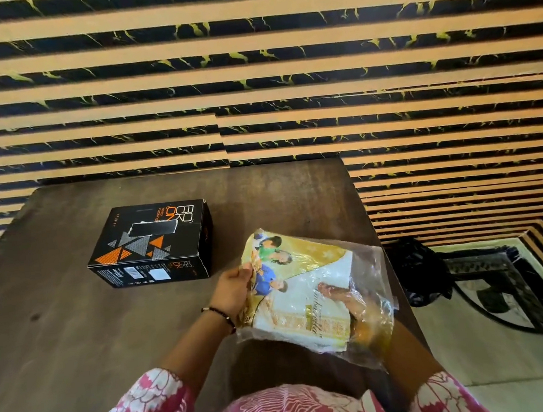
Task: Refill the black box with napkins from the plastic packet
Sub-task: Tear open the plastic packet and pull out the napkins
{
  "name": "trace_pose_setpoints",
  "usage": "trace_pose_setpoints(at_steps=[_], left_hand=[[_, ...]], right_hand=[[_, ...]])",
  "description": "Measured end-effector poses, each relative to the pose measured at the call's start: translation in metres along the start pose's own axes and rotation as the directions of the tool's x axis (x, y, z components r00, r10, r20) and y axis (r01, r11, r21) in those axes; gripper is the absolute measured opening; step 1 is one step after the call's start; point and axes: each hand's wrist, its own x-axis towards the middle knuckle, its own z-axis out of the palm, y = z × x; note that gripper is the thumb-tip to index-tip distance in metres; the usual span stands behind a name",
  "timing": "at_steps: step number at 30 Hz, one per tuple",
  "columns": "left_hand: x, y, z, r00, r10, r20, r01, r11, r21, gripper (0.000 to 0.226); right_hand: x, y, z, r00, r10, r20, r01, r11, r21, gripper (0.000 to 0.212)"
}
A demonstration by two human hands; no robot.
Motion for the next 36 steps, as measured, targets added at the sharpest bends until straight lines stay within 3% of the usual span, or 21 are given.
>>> trace_pose_setpoints(at_steps=[2,3,5,10,13,14,16,18,20,21,23,26,30,33,34,36], left_hand=[[0.004,-0.007,-0.01,0.998,-0.034,-0.058,0.032,0.999,-0.031,0.031],[0.004,-0.009,-0.017,0.994,-0.047,-0.103,0.047,0.999,-0.006,0.03],[0.006,-0.015,-0.029,0.981,-0.071,-0.178,0.078,0.996,0.033,0.029],[0.0,-0.028,-0.058,0.952,0.014,-0.306,0.09,0.941,0.325,0.034],[-0.005,-0.031,-0.07,0.946,0.061,-0.319,0.091,0.893,0.441,0.017],[-0.007,-0.032,-0.07,0.949,0.084,-0.304,0.091,0.851,0.518,0.038],[-0.018,-0.029,-0.061,0.921,0.324,-0.219,-0.098,0.732,0.674,0.065],[-0.028,-0.023,-0.045,0.827,0.559,0.063,-0.396,0.499,0.771,0.071],[-0.024,-0.027,-0.03,0.788,0.503,0.356,-0.539,0.281,0.794,0.072],[-0.019,-0.032,-0.026,0.81,0.405,0.423,-0.542,0.244,0.804,0.071],[-0.011,-0.047,-0.026,0.876,0.239,0.42,-0.472,0.238,0.849,0.066],[-0.008,-0.068,-0.041,0.94,0.138,0.312,-0.333,0.176,0.926,0.057],[-0.015,-0.082,-0.077,0.958,0.133,0.255,-0.272,0.122,0.955,0.056],[-0.021,-0.085,-0.111,0.977,0.144,0.155,-0.173,0.123,0.977,0.056],[-0.023,-0.085,-0.12,0.983,0.139,0.117,-0.134,0.12,0.984,0.056],[-0.029,-0.083,-0.132,0.988,0.145,0.058,-0.077,0.131,0.988,0.056]], right_hand=[[0.015,0.003,-0.012,1.0,-0.019,-0.015,0.018,0.994,-0.111,0.066],[0.016,0.0,-0.015,0.998,-0.042,-0.037,0.037,0.992,-0.124,0.073],[0.02,-0.004,-0.028,0.998,-0.067,-0.012,0.066,0.993,-0.094,0.059],[0.017,-0.012,-0.052,0.996,-0.087,0.007,0.087,0.983,-0.163,0.063],[0.014,-0.015,-0.062,0.997,-0.077,0.02,0.079,0.986,-0.146,0.039],[0.015,-0.015,-0.066,0.997,-0.081,0.019,0.083,0.988,-0.133,0.033],[0.014,-0.014,-0.067,0.997,-0.069,0.037,0.074,0.988,-0.133,0.038],[0.015,-0.011,-0.067,0.998,-0.053,0.045,0.06,0.983,-0.175,0.048],[0.014,-0.01,-0.064,0.998,-0.025,0.049,0.035,0.976,-0.216,0.054],[0.012,-0.009,-0.062,0.999,-0.012,0.052,0.023,0.973,-0.23,0.056],[0.009,-0.009,-0.062,0.998,-0.025,0.054,0.037,0.973,-0.227,0.062],[0.006,-0.008,-0.07,0.995,-0.062,0.081,0.073,0.986,-0.147,0.085],[0.001,-0.004,-0.07,0.994,-0.098,0.05,0.094,0.993,0.066,0.065],[0.006,0.003,-0.064,0.986,-0.166,-0.006,0.163,0.957,0.238,0.03],[0.01,0.006,-0.063,0.983,-0.182,-0.02,0.179,0.938,0.298,0.028],[0.021,0.015,-0.06,0.985,-0.171,0.003,0.156,0.907,0.391,0.044]])
